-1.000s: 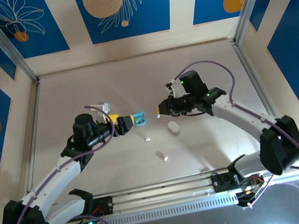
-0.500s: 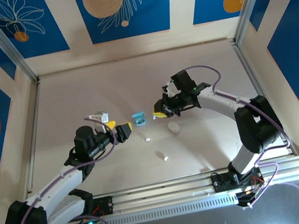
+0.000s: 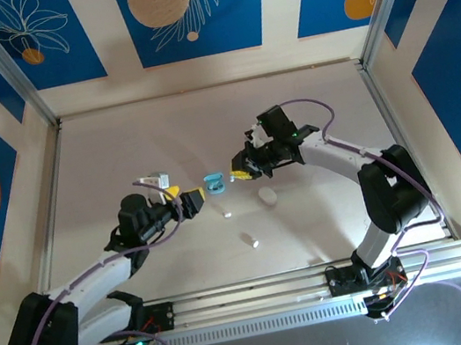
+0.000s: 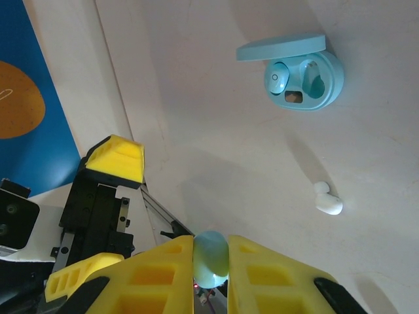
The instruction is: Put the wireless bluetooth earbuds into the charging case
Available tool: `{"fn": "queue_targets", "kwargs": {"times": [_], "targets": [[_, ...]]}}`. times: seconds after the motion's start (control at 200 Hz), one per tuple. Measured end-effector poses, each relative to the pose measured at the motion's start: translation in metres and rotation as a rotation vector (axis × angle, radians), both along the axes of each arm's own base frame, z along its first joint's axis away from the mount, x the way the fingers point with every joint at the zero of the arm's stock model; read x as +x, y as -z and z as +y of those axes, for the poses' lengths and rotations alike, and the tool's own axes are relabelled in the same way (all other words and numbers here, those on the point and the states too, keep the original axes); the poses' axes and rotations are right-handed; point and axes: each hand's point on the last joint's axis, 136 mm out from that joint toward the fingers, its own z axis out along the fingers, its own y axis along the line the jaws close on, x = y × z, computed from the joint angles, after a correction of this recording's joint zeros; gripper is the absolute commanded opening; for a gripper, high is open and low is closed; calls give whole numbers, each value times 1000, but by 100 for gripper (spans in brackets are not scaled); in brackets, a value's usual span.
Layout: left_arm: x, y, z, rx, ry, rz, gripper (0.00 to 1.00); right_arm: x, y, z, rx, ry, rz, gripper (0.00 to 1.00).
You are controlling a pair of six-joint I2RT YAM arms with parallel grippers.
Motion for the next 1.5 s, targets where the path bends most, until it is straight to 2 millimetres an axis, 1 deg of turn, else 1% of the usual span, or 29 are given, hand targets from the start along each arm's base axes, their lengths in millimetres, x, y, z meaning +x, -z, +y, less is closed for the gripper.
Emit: {"fn": "queue_targets", "kwargs": {"times": [0.28,0.435,0.585,0.7,0.805,0.955,1.075,1.311,1.496], "targets": [[4,15,3,21,-28,42,99,2,7,23,-101,-72,-95,16],[8,26,7,20,-54,88,100,-1,19,31,-179,-122,-153,16],[18,35,19,-5,-107,133,99,0,33,36,-248,-166,-209,16],[25,37,28,-37,-139,153,100,-1,43,37,-300,-197,-253,16],[27,40,32,-60,-154,170,99,-1,46,39,-337,-225,-302,16],[27,38,31,-77,-148,172,100,5,49,47,-382,-268,-368,16],[28,36,30,-86,-147,170,100,9,55,53,-419,-298,-402,16],[27,36,30,-89,-146,173,99,13,73,52,-500,-342,-422,15],[27,37,30,-89,-144,174,100,14,77,50,-539,-362,-445,15]]}}
